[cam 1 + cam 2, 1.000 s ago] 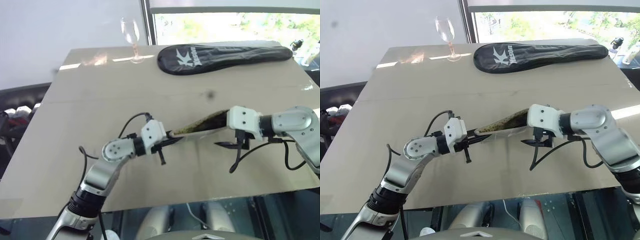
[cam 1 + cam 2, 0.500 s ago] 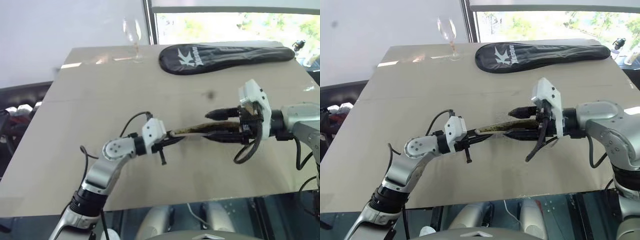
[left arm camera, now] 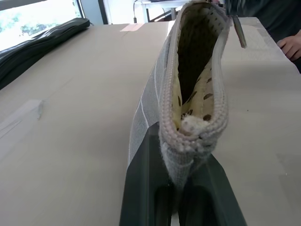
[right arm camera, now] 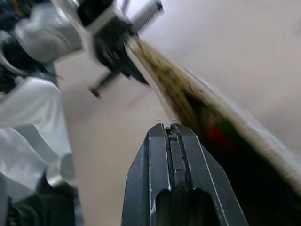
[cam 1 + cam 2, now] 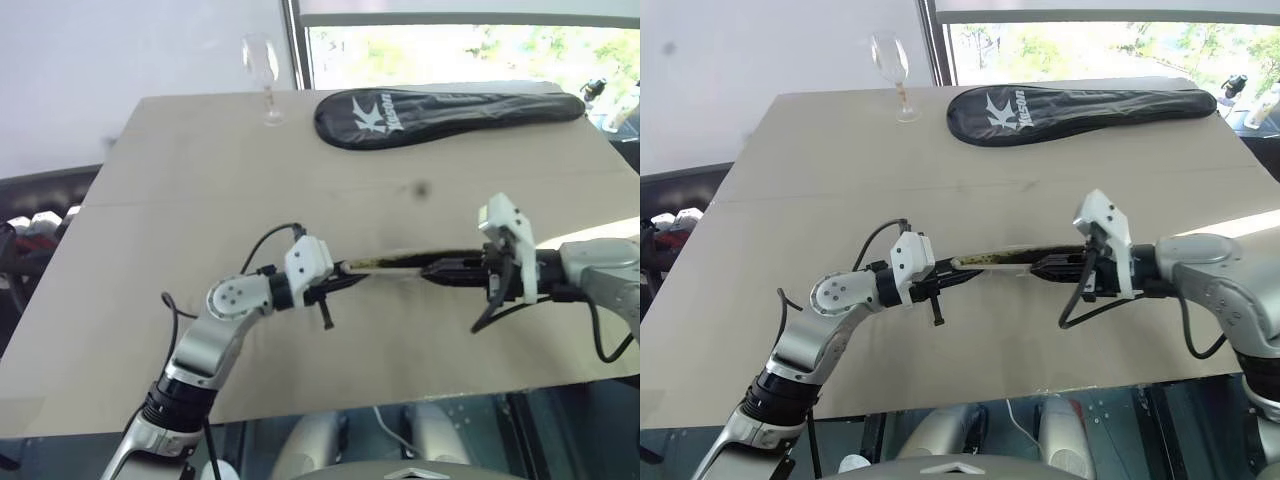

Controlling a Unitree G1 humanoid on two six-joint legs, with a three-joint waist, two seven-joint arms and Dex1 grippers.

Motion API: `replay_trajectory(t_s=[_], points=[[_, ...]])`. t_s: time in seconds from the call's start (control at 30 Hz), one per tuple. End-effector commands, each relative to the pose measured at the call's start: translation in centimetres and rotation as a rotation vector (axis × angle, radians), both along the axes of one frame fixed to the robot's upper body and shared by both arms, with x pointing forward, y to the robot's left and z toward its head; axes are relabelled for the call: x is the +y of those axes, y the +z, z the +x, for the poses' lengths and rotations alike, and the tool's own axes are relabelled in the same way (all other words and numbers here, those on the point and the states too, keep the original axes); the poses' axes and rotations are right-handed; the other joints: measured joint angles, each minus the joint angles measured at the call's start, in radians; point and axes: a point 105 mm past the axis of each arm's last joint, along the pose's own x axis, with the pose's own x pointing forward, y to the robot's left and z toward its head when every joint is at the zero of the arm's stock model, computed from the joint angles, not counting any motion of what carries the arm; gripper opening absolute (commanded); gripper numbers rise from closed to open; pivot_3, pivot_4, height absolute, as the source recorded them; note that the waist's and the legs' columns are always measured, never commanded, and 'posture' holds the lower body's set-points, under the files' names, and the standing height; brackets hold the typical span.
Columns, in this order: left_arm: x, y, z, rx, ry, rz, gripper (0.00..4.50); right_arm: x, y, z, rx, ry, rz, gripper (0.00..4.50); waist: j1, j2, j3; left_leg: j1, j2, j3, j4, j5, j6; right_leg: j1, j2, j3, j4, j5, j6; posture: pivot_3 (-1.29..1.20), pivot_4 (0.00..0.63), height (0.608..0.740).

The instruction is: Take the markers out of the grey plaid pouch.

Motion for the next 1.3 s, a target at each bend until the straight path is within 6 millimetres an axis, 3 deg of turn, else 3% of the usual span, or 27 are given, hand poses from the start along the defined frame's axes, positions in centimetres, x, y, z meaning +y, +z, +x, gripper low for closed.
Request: replay_trajectory(t_s=[0.03,0.3,0.53,0.63,0.77,0.87,0.9,1.07,1.3], points=[[-0.5,1.4,-0.7,-0.050,-0.049,-0.017,0.00,0.1,0.0,1.3,-0.099,-0.034,-0.047,0.06,0.002,0.000,0.000,0.000,0.000,0.000,0.000,0.000,0.000,0.000,0.000,0.000,0.000,0.000,0.000,0.00,0.150,0.740],[-0.9,1.2,-1.2,-0.031,-0.111,0.005,0.00,0.8,-0.1,2.8,-0.178,-0.076,-0.068,0.06,0.002,0.000,0.000,0.000,0.000,0.000,0.000,0.000,0.000,0.000,0.000,0.000,-0.001,0.000,0.000,0.00,0.150,0.740],[-1.1,0.7,-1.2,0.009,-0.128,0.001,0.00,1.7,-2.2,2.6,-0.381,0.036,-0.284,0.06,0.001,0.000,0.000,0.000,0.000,0.000,0.000,0.000,0.000,0.000,0.000,-0.002,-0.001,0.000,0.000,0.00,0.150,0.740],[-1.3,0.2,-1.1,0.033,-0.131,-0.002,0.00,1.9,-3.0,1.7,-0.336,0.064,-0.352,0.89,0.001,0.000,0.000,0.000,0.000,0.000,0.000,0.000,0.000,0.000,0.000,-0.003,-0.001,0.000,0.000,0.00,0.150,0.740],[-1.5,-0.7,-1.2,0.049,-0.143,0.007,0.00,1.9,-3.0,1.9,-0.414,0.103,-0.448,2.78,0.002,0.000,0.000,0.000,0.000,0.000,0.000,0.000,0.000,0.000,0.000,-0.003,-0.001,0.000,0.000,0.00,0.150,0.740],[-1.9,-0.9,-1.1,0.055,-0.153,0.002,0.00,1.4,-4.1,3.0,-0.460,0.119,-0.537,4.14,0.002,0.000,0.000,0.000,0.000,0.000,0.000,0.000,0.000,0.000,0.000,-0.003,0.000,0.000,0.000,0.00,0.150,0.740],[-1.9,-0.8,-1.0,0.055,-0.154,0.002,0.00,1.4,-4.2,3.4,-0.474,0.120,-0.552,4.43,0.001,0.000,0.000,0.000,0.000,0.000,0.000,0.000,0.000,0.000,0.000,-0.003,0.000,0.000,0.000,0.00,0.150,0.740],[-2.0,-0.7,-0.7,0.049,-0.153,0.000,0.00,1.4,-4.7,4.5,-0.492,0.122,-0.580,4.43,0.000,0.000,0.000,0.000,0.000,0.000,0.000,0.000,0.000,0.000,0.000,-0.003,0.000,0.000,0.000,0.00,0.150,0.740],[-2.2,-0.7,-0.8,0.052,-0.157,-0.005,0.00,0.9,-9.1,5.0,-0.395,0.180,-0.651,4.43,-0.003,0.000,0.000,0.002,0.000,0.000,0.000,0.000,0.000,0.000,0.001,-0.003,0.000,0.000,0.000,0.00,0.150,0.740]])
